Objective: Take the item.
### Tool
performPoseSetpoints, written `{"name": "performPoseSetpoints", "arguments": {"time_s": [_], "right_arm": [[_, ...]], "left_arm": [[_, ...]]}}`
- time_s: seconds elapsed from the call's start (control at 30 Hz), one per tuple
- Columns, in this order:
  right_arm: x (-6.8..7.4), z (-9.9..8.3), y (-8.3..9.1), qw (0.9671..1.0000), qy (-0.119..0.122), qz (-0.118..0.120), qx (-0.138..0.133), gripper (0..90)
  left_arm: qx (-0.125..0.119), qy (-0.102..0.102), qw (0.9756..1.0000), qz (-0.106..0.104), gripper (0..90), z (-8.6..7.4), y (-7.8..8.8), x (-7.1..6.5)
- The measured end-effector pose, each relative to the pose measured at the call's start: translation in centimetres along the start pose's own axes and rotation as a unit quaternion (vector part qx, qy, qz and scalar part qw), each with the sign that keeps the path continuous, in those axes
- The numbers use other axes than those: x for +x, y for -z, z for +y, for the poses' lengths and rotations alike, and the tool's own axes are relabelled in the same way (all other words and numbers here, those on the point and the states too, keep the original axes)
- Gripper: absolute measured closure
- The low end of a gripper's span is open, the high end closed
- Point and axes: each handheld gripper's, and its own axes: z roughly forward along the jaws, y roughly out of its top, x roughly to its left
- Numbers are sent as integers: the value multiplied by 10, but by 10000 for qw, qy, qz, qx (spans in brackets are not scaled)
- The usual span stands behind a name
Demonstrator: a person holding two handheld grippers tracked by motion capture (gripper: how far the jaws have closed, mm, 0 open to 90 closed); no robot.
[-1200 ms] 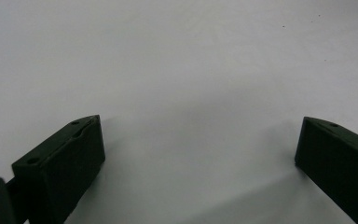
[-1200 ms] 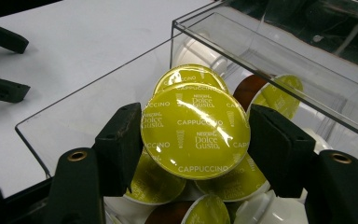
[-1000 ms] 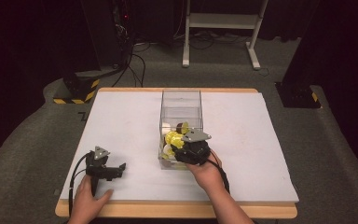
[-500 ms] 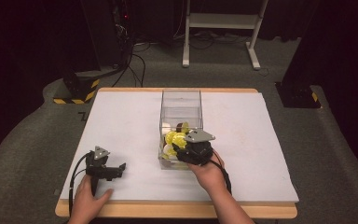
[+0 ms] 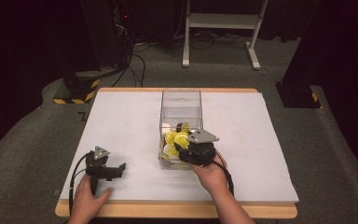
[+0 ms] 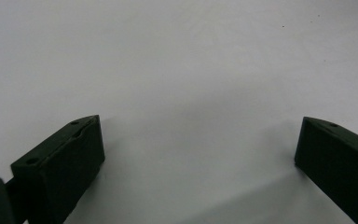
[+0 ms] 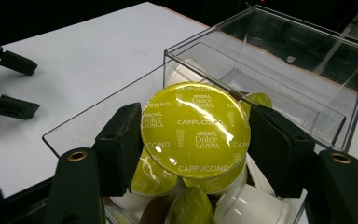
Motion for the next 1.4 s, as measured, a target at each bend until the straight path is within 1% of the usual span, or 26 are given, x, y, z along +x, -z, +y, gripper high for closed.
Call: {"name": "performPoseSetpoints", "arguments": {"time_s": [0.4,0.8,0.93,1.2,1.23,1.4], "right_arm": [[-5,-2,7,9999,-72,-81,-39,372],[-14,-8,19,9994,-222,-245,-73,371],[-21,-11,24,9989,-322,-337,-89,372],[-30,-14,32,9979,-409,-478,-130,372],[-33,-15,34,9975,-446,-520,-142,372],[-40,-18,38,9966,-536,-604,-146,372]], "left_arm": [[1,-2,10000,1,15,0,0,0],[-4,-5,10000,5,15,0,0,0],[-4,-5,10000,5,15,0,0,0],[0,-7,10000,5,15,0,0,0],[-1,-8,10000,5,15,0,0,0],[-4,-2,10000,6,15,0,0,0]]}}
